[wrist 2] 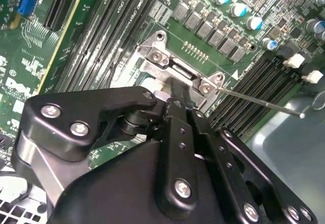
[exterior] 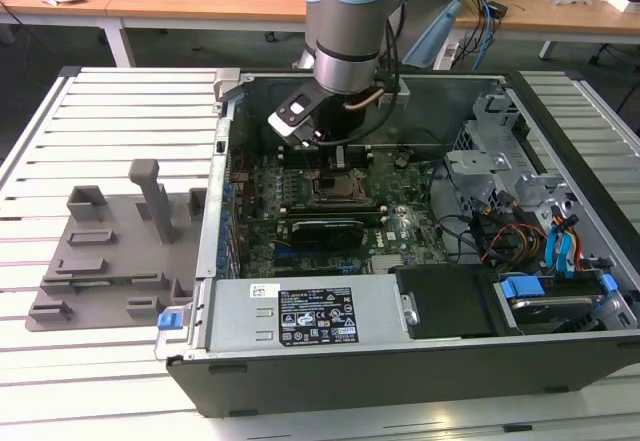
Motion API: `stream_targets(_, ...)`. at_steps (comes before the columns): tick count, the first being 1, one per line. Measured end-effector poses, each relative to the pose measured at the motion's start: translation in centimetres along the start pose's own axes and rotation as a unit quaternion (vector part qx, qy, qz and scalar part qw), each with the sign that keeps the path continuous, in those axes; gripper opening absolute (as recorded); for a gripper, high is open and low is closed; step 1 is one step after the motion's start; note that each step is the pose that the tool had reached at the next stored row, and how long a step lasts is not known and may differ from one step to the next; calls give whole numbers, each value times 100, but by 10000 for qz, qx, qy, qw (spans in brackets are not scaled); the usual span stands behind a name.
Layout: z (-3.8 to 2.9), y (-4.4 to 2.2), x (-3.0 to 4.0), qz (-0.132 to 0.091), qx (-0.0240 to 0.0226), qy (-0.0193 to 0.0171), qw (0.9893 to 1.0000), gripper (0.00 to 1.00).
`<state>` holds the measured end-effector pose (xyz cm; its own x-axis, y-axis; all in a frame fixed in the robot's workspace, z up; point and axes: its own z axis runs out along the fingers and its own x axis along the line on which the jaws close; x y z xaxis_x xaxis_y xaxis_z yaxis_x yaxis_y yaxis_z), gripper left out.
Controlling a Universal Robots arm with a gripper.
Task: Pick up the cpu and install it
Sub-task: 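Close the cpu cover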
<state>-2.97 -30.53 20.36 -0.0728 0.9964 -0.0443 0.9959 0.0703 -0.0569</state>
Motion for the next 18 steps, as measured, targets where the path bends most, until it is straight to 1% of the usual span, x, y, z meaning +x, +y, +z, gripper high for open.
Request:
stream_targets(1,-5,20,0,0,-2,3,10000,11)
stream_targets(2,-26,55,-3,-2,-5,6,10000,11)
stream_targets(3,-48,64,-6,-1,0,1,10000,11)
stream_targets(5,-71,83,-9,-1,-1,1,10000,11)
stream_targets(7,-79,109,-11,-1,0,1,10000,11)
stream_targets(13,-101,124,-13,-1,0,1,10000,11)
stream_targets(14,-173,122,-17,-1,0,1,10000,11)
stream_targets(15,-211,120,-18,-1,0,1,10000,11)
stream_targets(18,-247,118,-20,-1,0,1,10000,11)
